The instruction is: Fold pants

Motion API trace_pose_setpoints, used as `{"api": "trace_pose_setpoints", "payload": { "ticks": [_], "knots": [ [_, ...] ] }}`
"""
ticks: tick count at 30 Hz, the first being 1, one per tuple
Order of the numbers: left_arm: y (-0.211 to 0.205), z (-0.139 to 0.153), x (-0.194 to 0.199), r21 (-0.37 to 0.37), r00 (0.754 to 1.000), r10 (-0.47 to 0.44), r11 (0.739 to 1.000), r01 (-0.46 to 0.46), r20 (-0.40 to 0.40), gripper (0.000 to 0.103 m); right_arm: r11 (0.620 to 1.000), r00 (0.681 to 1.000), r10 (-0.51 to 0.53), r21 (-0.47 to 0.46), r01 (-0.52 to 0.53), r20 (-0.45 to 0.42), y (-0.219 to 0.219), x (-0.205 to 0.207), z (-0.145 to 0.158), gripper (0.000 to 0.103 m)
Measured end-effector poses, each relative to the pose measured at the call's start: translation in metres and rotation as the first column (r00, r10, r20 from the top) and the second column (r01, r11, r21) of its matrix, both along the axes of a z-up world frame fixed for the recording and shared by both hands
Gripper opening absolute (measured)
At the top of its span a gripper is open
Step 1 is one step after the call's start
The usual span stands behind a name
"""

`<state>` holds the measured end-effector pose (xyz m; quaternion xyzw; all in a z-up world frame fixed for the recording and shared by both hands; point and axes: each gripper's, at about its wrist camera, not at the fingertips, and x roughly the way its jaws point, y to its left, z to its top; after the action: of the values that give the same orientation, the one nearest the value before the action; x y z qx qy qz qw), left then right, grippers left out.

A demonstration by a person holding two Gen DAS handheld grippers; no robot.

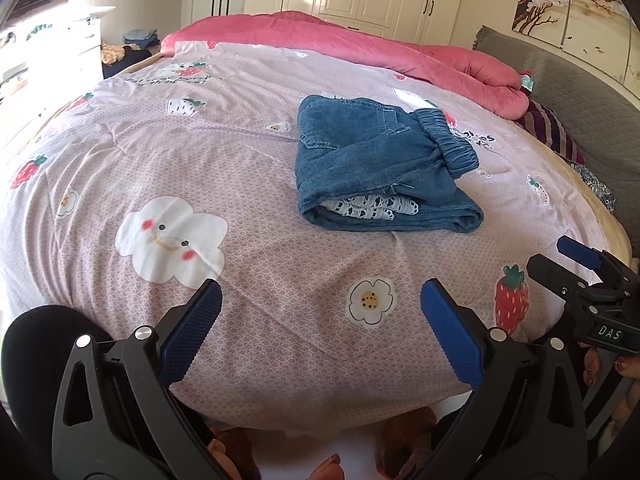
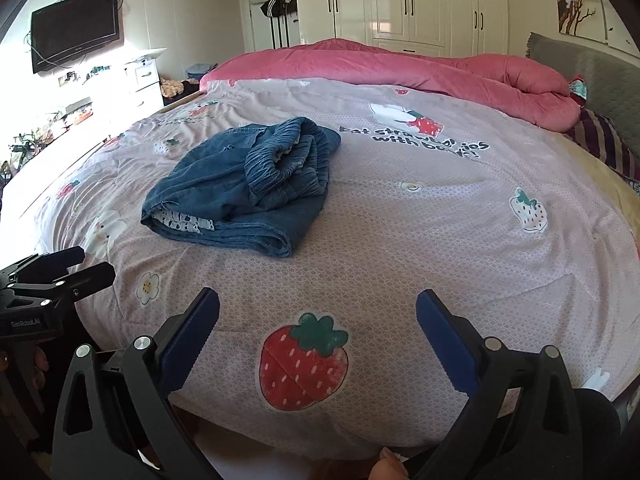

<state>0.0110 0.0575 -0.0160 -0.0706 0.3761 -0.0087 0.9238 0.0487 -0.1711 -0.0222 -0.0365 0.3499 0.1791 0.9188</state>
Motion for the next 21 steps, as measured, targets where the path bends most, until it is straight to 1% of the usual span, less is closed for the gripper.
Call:
{"api": "trace_pose_setpoints", "payload": {
  "ticks": [12, 21],
  "knots": [
    [0.0007, -0.0026, 0.0, 0.015, 1.0, 0.006, 1.0, -0.006, -0.006, 0.094, 1.0, 1.0, -0.004, 0.01, 0.004, -0.002, -0.002, 0.001, -0.0007, 0.098],
    [0.0009, 0.0007, 0.0, 0.014, 1.0, 0.011, 1.0, -0.011, -0.003, 0.094, 1.0, 1.0, -0.005, 0.008, 0.005, -0.004, -0.0023, 0.0022, -0.0012, 0.098]
  ]
}}
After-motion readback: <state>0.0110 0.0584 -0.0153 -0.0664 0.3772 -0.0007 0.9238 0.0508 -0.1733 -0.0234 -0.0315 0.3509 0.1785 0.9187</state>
